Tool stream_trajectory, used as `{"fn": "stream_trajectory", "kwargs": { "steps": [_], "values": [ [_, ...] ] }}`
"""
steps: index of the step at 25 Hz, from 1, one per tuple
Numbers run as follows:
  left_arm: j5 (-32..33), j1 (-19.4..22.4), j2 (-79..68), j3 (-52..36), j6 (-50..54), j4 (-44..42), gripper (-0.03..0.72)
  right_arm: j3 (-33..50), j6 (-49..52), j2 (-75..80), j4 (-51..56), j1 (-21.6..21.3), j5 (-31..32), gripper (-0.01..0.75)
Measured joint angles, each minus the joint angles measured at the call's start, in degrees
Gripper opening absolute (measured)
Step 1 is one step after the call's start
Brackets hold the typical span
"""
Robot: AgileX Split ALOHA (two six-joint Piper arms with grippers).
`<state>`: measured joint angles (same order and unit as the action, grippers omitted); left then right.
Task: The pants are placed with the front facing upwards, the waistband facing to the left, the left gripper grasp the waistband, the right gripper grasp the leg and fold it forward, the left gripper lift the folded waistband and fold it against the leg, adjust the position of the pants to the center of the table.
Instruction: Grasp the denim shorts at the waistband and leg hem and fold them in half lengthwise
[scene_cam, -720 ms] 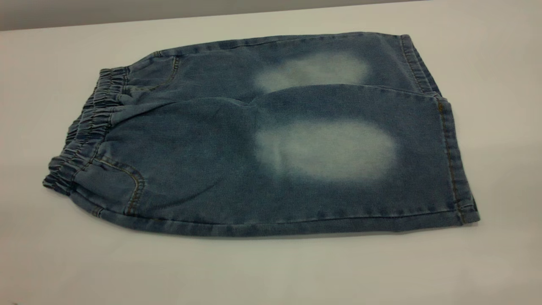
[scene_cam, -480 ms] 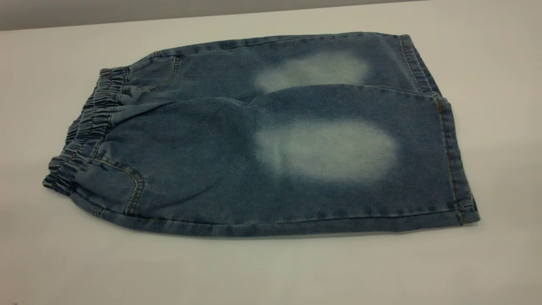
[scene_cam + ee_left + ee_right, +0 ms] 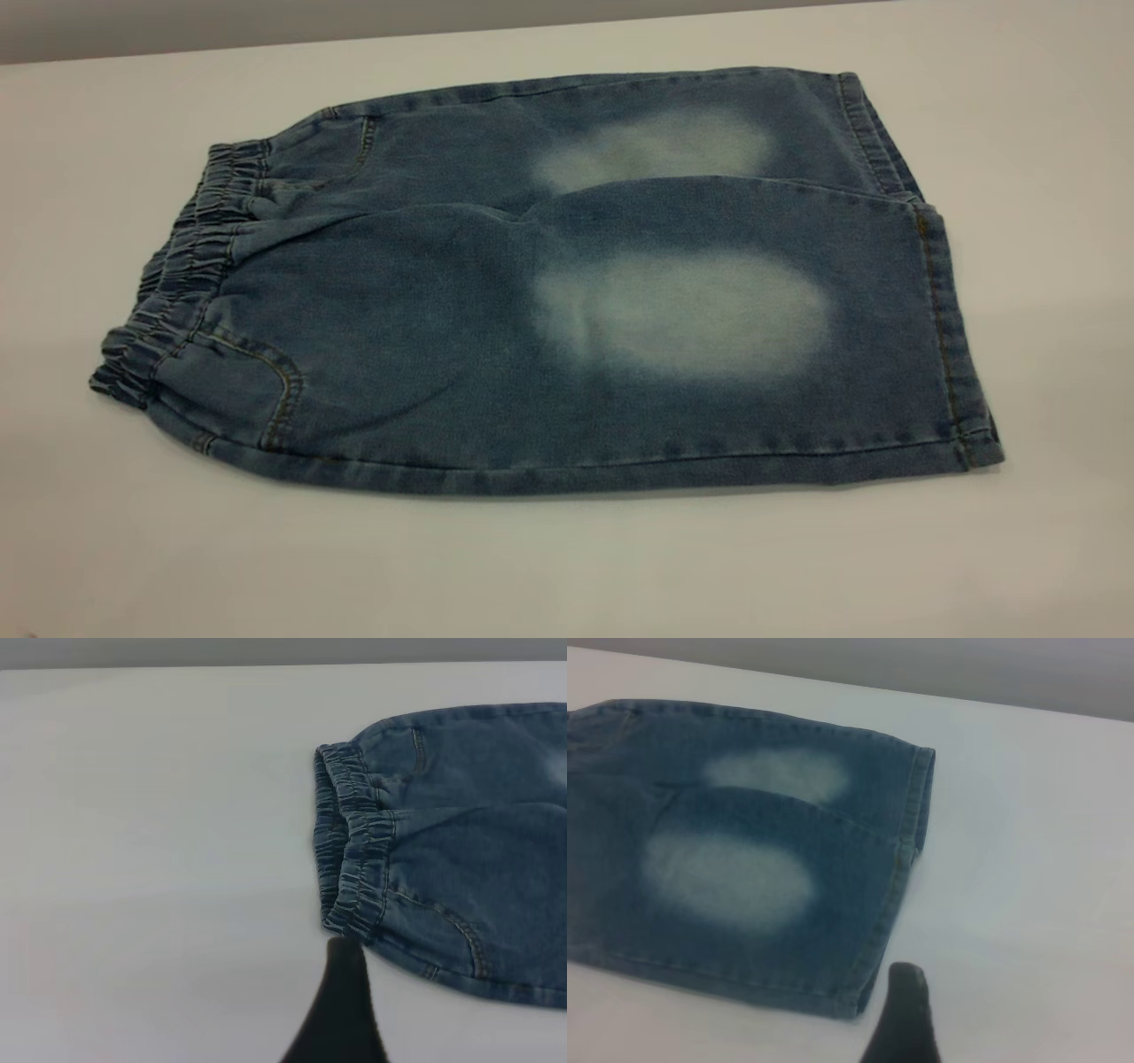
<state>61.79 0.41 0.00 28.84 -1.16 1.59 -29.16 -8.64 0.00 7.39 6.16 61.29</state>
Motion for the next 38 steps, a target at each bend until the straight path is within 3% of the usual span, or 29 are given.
{"fn": "stream_trajectory", "kwargs": {
  "steps": [28,32,38],
  "values": [
    [0.00,0.00,0.00,0.00,-0.05,0.00,0.561,0.00,0.00,0.00,0.19,0.13,0.00,0.513],
    [-0.08,0.00,-0.29,0.49,2.70,-0.05,0.561,0.00,3.83,0.00,1.17,0.13,-0.47,0.513],
    [-11.80,0.00,-7.07,4.30,12.88,2.04,0.561,-2.34,4.64,7.58,1.35,0.13,-4.54,0.513]
  ]
}}
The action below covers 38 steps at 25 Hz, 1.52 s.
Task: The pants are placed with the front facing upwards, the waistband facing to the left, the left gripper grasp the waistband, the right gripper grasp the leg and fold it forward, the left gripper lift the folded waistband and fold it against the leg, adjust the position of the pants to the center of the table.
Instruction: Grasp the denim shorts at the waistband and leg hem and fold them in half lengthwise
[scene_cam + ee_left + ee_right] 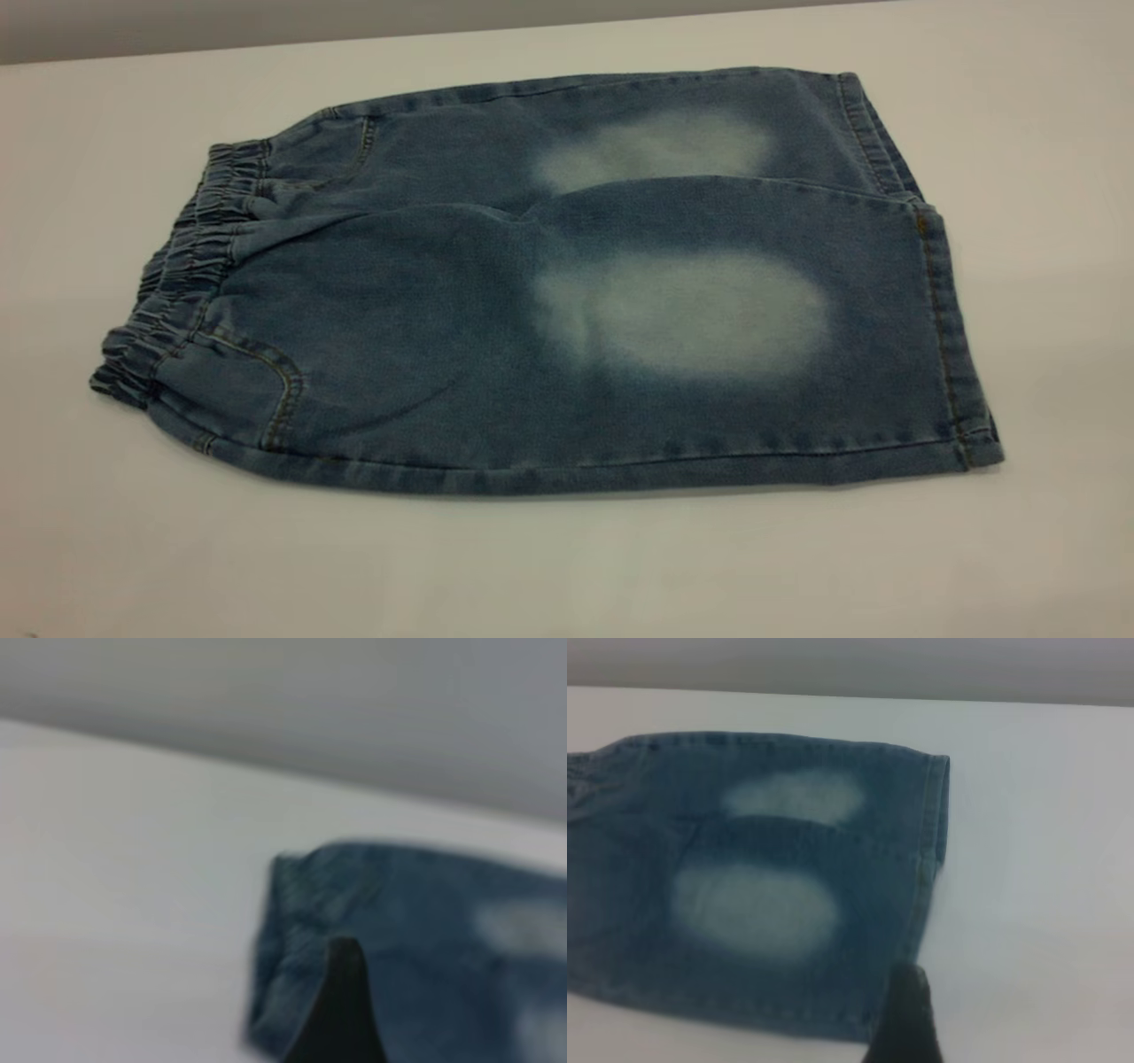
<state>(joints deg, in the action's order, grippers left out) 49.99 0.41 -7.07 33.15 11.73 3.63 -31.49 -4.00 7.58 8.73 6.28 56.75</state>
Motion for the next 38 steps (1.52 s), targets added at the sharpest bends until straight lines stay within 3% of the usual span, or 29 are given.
{"fn": "stream_trajectory", "kwargs": {
  "steps": [8,12,20,28,31,38],
  "values": [
    [-17.63,0.00,-20.70,0.07,1.30,8.47,0.561,-2.14,-0.46,16.11,2.54,0.00,-7.81,0.513],
    [-26.12,0.00,-32.33,0.07,1.24,8.99,0.561,-2.14,-0.64,21.48,2.79,0.00,-9.16,0.513],
    [-37.19,0.62,-53.65,1.75,0.73,10.24,0.561,-2.14,-0.65,22.25,2.79,0.00,-10.16,0.513],
    [-33.79,0.62,-72.59,7.74,-0.84,10.20,0.561,-2.14,-0.70,22.25,2.79,0.00,-10.37,0.513],
    [-35.91,0.62,-78.23,7.74,-3.76,11.72,0.545,-2.14,-0.70,22.25,2.83,0.00,-10.37,0.513],
    [-31.18,0.62,-85.18,7.74,-17.75,24.35,0.478,-2.14,-0.70,22.25,2.93,0.00,-10.37,0.513]
  ]
}}
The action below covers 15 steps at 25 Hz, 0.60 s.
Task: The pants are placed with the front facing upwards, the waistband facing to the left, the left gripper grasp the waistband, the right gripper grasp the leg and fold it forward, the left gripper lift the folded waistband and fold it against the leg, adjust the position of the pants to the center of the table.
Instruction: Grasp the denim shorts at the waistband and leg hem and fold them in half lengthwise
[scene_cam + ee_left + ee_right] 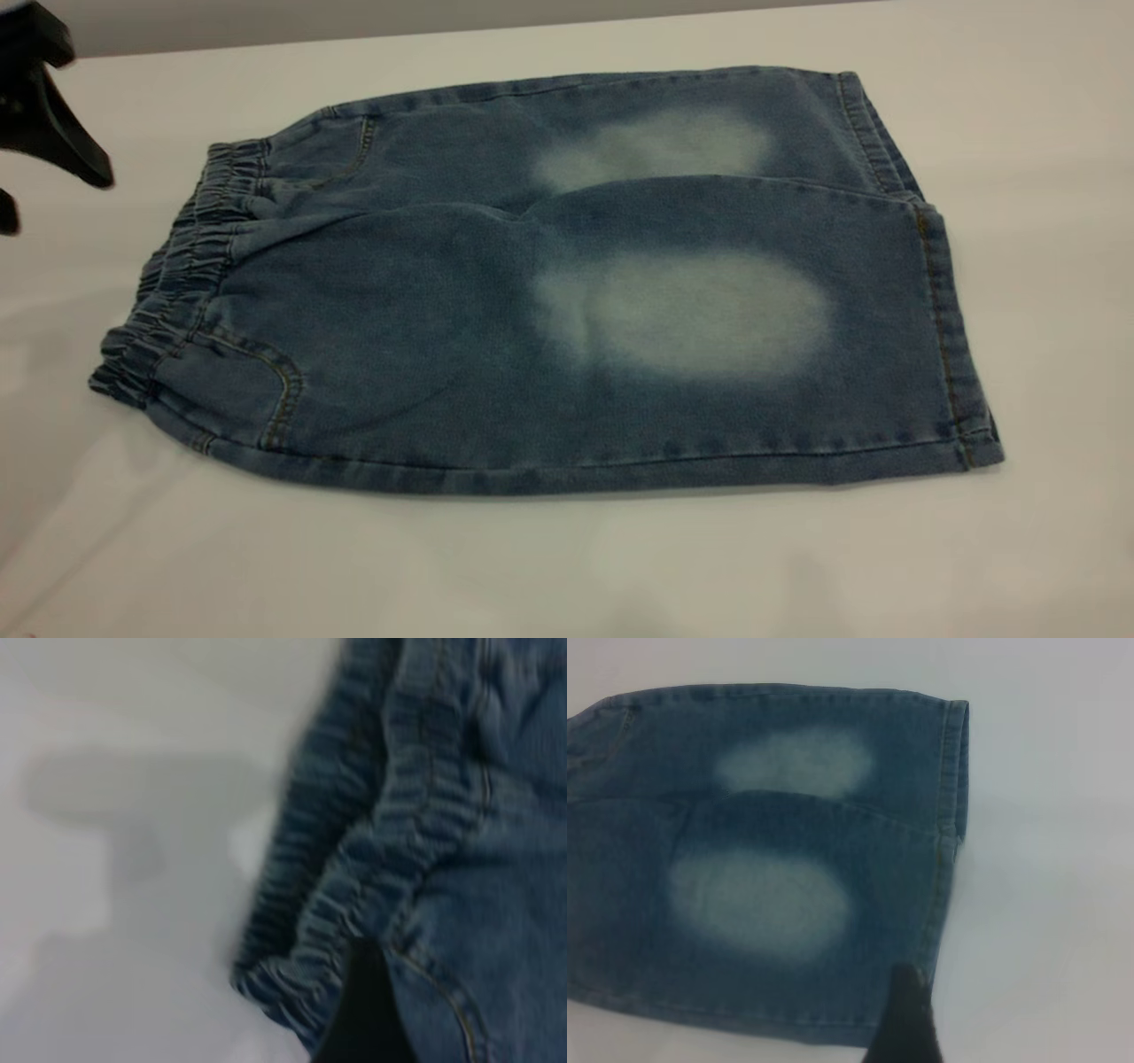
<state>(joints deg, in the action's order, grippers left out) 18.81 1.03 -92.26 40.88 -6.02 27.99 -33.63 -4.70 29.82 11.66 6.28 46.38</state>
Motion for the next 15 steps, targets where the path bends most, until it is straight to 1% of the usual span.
{"fn": "stream_trajectory", "kwargs": {
  "steps": [3,8,11,15],
  "values": [
    [0.38,0.78,-1.06,0.00,-8.65,7.07,0.454,0.05,-0.01,0.00,0.00,0.00,0.20,0.513],
    [0.86,5.64,-5.64,0.00,-19.34,15.72,0.438,0.06,-0.01,0.00,0.00,0.00,0.56,0.513],
    [1.76,8.59,-8.94,-0.10,-24.11,19.27,0.437,0.06,-0.01,0.00,0.00,0.00,0.56,0.513],
    [1.94,9.27,-12.70,-0.10,-30.26,22.12,0.437,0.06,-0.01,0.00,0.00,0.00,0.61,0.513]
  ]
}}
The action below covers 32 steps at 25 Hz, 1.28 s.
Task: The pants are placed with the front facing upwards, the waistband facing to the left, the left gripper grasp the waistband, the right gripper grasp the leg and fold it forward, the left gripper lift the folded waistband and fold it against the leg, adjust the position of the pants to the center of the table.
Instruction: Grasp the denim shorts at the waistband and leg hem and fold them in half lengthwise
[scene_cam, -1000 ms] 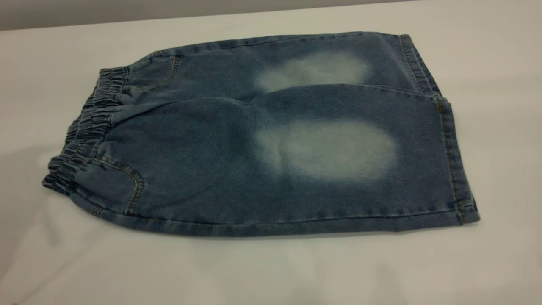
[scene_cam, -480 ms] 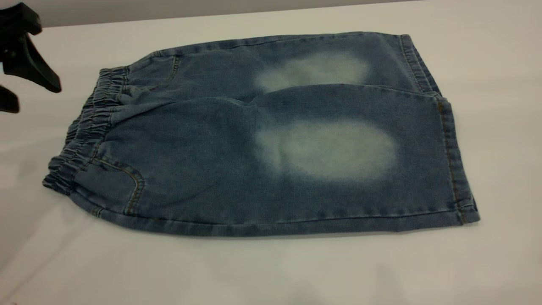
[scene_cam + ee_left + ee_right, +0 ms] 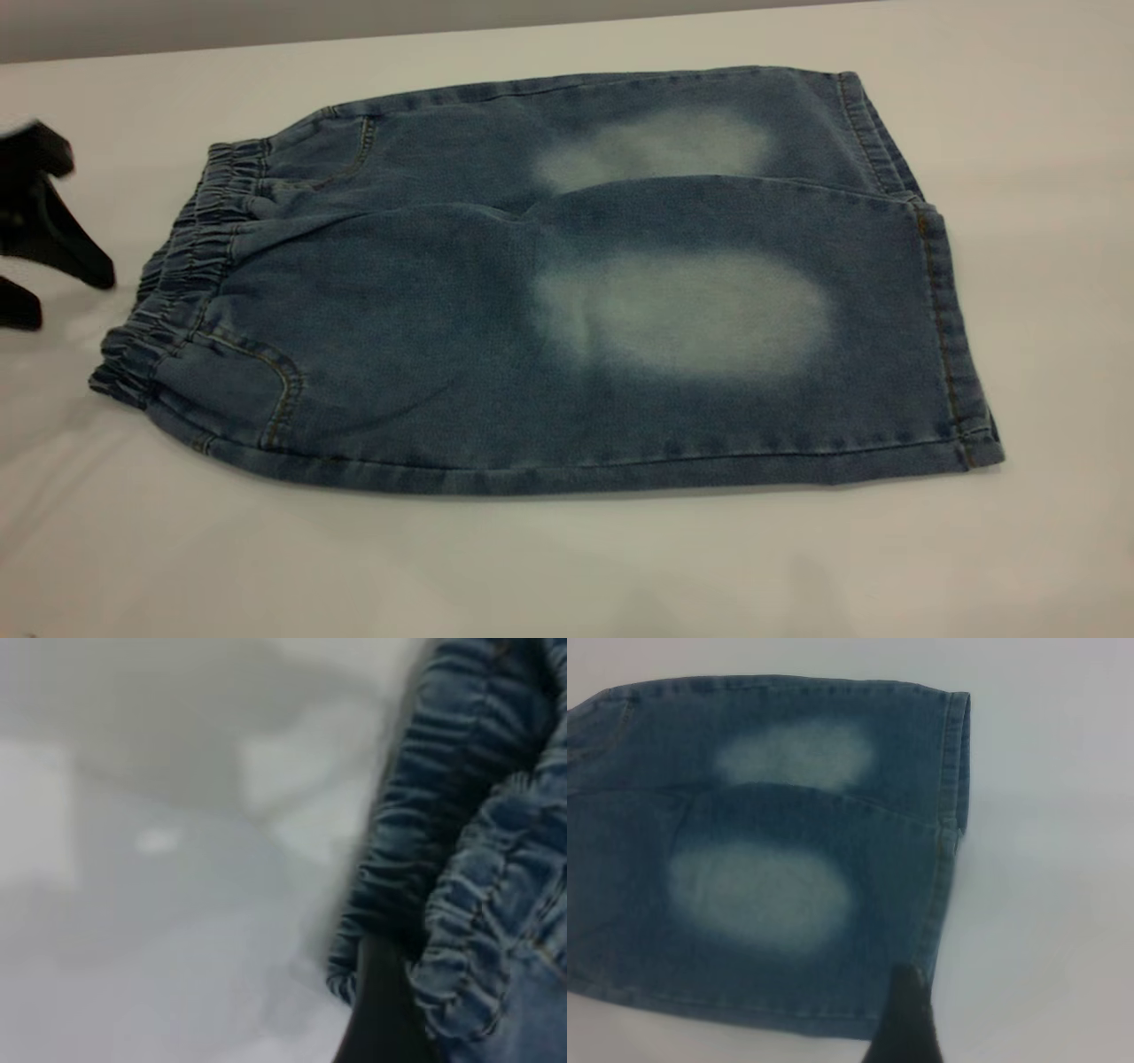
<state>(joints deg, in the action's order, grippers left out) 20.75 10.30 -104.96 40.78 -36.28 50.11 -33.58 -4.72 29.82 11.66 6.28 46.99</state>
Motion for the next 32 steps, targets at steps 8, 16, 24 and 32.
{"fn": "stream_trajectory", "kwargs": {
  "steps": [8,16,24,32],
  "values": [
    [0.32,-0.05,-1.81,-0.19,-5.50,-4.88,0.437,0.00,0.00,0.00,0.00,0.00,0.00,0.513],
    [-2.11,-0.10,-1.76,-0.95,-5.50,-6.70,0.437,0.00,0.16,0.00,0.00,0.00,0.01,0.513],
    [-5.19,-0.10,-2.29,-2.37,-5.50,-6.64,0.437,0.00,0.52,0.00,0.11,0.00,-0.10,0.513],
    [-7.19,-0.11,-7.16,-2.37,-5.44,-6.58,0.437,0.00,0.58,0.00,0.11,0.00,-0.15,0.513]
  ]
}}
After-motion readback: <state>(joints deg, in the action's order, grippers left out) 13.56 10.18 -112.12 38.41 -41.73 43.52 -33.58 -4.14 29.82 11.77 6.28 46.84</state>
